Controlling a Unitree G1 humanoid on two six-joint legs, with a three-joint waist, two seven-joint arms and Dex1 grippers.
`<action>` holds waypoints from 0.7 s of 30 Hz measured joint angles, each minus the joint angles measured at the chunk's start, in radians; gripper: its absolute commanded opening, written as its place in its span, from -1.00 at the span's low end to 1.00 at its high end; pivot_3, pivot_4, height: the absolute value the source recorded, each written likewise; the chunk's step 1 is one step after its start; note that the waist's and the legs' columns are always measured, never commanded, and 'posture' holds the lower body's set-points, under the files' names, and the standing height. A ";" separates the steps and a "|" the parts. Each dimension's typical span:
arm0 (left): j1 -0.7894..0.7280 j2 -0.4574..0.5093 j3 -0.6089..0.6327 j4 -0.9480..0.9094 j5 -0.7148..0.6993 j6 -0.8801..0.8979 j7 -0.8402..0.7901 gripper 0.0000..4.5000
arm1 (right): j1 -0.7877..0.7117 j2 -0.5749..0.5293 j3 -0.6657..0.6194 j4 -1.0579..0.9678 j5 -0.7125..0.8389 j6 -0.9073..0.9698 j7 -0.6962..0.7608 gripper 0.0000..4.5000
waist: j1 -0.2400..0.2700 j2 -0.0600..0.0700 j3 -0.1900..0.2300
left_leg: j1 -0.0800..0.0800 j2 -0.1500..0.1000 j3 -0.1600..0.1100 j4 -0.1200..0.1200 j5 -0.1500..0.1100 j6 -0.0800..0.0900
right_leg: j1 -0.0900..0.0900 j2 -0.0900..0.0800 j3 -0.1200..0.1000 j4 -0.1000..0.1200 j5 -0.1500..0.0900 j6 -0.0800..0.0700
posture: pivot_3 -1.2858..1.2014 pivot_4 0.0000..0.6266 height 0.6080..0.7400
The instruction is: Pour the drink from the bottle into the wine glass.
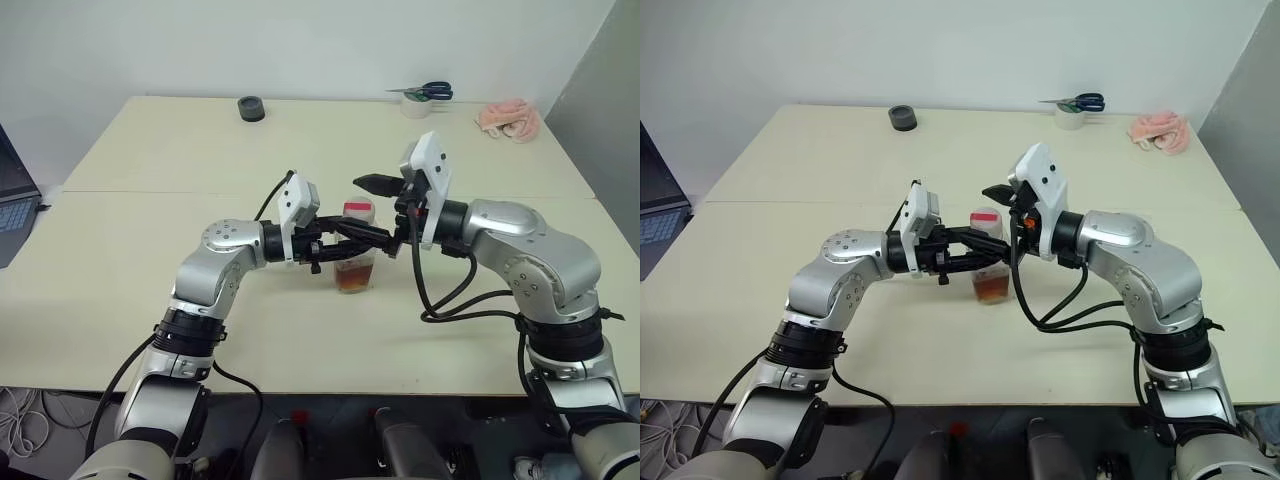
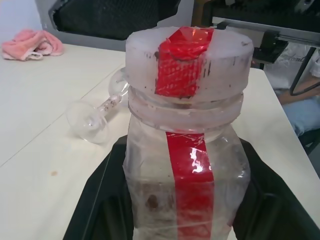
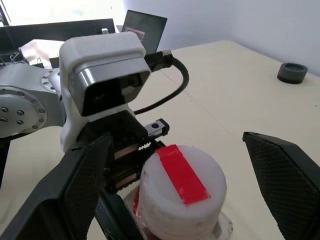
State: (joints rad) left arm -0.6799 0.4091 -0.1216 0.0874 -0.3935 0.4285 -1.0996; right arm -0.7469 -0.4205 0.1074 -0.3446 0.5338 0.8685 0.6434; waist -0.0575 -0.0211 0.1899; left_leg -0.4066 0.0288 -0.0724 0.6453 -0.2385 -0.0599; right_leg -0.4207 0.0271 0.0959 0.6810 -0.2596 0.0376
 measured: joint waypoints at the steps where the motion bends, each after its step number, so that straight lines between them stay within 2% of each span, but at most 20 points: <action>1: 0.000 0.000 0.000 0.000 0.000 0.000 0.000 -0.13 | -0.001 0.004 0.001 0.002 -0.003 -0.001 -0.006 1.00 | 0.000 0.000 0.000 | 0.000 0.000 0.000 0.000 0.000 0.000 | 0.000 0.000 0.000 0.000 0.000 0.000 | 0.03 -0.52 1.00; 13: 0.000 0.001 0.000 0.000 0.000 0.000 0.000 -0.13 | -0.014 0.024 0.002 0.065 -0.041 -0.011 -0.036 1.00 | 0.000 0.000 0.000 | 0.000 0.000 0.000 0.000 0.000 0.000 | 0.000 0.000 0.000 0.000 0.000 0.000 | 0.03 -0.52 1.00; 21: 0.000 0.003 0.000 0.000 0.003 -0.001 -0.001 -0.14 | 0.006 -0.012 -0.030 0.055 0.001 -0.009 0.016 1.00 | 0.000 0.000 0.000 | 0.000 0.000 0.000 0.000 0.000 0.000 | 0.000 0.000 0.000 0.000 0.000 0.000 | 0.03 -0.52 1.00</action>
State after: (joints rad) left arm -0.6798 0.4124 -0.1216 0.0874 -0.3910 0.4279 -1.1010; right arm -0.7405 -0.4320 0.0770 -0.2894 0.5349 0.8597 0.6596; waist -0.0574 -0.0211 0.1899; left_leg -0.4067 0.0288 -0.0724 0.6451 -0.2385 -0.0599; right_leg -0.4207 0.0271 0.0959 0.6807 -0.2595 0.0374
